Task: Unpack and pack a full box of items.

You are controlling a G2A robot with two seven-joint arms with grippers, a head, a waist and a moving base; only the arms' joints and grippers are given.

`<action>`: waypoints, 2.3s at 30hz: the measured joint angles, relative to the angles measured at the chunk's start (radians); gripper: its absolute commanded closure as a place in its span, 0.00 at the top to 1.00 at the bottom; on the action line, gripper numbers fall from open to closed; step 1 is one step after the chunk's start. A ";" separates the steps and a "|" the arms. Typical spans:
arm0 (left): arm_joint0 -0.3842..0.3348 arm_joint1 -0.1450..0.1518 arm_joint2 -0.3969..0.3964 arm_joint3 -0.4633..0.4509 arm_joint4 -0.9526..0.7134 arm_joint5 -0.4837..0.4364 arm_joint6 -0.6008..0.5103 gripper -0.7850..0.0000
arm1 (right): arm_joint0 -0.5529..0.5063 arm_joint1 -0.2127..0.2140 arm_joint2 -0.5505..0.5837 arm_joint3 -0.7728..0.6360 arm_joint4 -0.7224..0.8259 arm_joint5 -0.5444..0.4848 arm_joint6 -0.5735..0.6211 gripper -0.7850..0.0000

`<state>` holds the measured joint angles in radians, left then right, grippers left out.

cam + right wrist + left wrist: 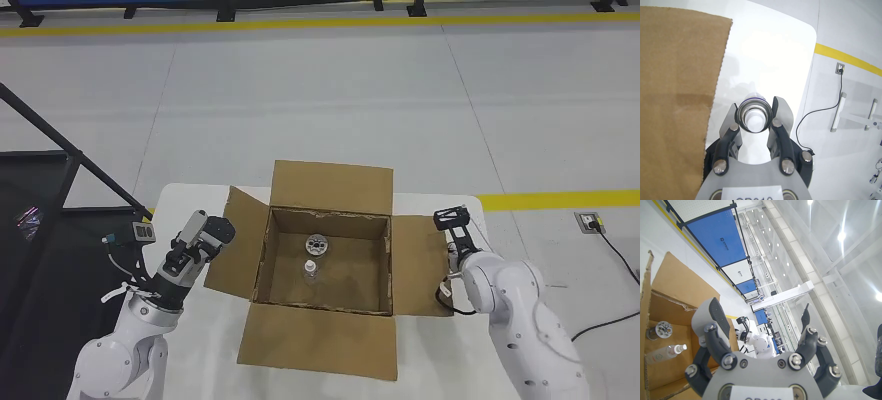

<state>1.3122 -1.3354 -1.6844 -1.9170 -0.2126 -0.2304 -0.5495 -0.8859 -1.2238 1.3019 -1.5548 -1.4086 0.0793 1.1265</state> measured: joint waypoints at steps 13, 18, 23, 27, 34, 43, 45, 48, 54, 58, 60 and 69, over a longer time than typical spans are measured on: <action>0.000 0.000 0.000 0.000 0.000 0.000 0.000 1.00 | -0.058 0.008 0.082 0.018 0.024 0.003 -0.015 0.00; 0.000 0.000 0.000 0.000 0.000 0.000 0.000 1.00 | -0.081 0.010 0.101 0.019 0.033 -0.003 -0.028 0.00; 0.000 0.000 0.000 0.000 0.000 0.000 0.000 1.00 | -0.081 0.010 0.102 0.036 0.037 -0.010 -0.025 0.47; 0.000 0.000 0.000 0.000 0.000 0.000 0.000 1.00 | -0.075 0.009 0.101 0.051 0.043 -0.014 -0.027 0.55; 0.000 0.000 0.000 0.000 0.000 0.000 0.000 1.00 | -0.068 0.008 0.099 0.062 0.047 -0.019 -0.024 0.62; 0.000 0.000 0.000 0.000 0.000 0.000 0.000 1.00 | -0.123 0.016 0.175 -0.086 0.026 0.036 -0.071 1.00; 0.000 0.000 0.000 0.000 0.000 0.000 0.000 1.00 | -0.140 0.020 0.206 -0.151 0.020 0.044 -0.080 1.00; 0.000 0.000 0.000 0.000 0.000 0.000 0.000 1.00 | -0.169 0.021 0.230 -0.275 0.003 0.075 -0.102 1.00; 0.001 0.000 0.000 -0.002 0.002 0.000 0.004 1.00 | -0.169 0.011 0.167 -0.470 -0.099 0.168 -0.156 1.00; 0.013 0.003 -0.013 -0.019 0.021 -0.009 0.041 1.00 | -0.134 -0.001 0.046 -0.516 -0.009 0.083 -0.164 1.00; 0.020 0.005 -0.030 -0.024 0.015 -0.009 0.057 1.00 | -0.092 -0.010 -0.039 -0.493 0.042 0.009 -0.126 1.00; 0.067 0.016 -0.126 -0.038 -0.025 -0.018 0.104 1.00 | 0.123 -0.082 -0.429 -0.241 0.143 -0.101 -0.060 1.00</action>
<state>1.3792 -1.3199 -1.8107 -1.9555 -0.2372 -0.2482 -0.4457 -0.7627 -1.3053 0.8732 -1.7956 -1.2654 -0.0217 1.0664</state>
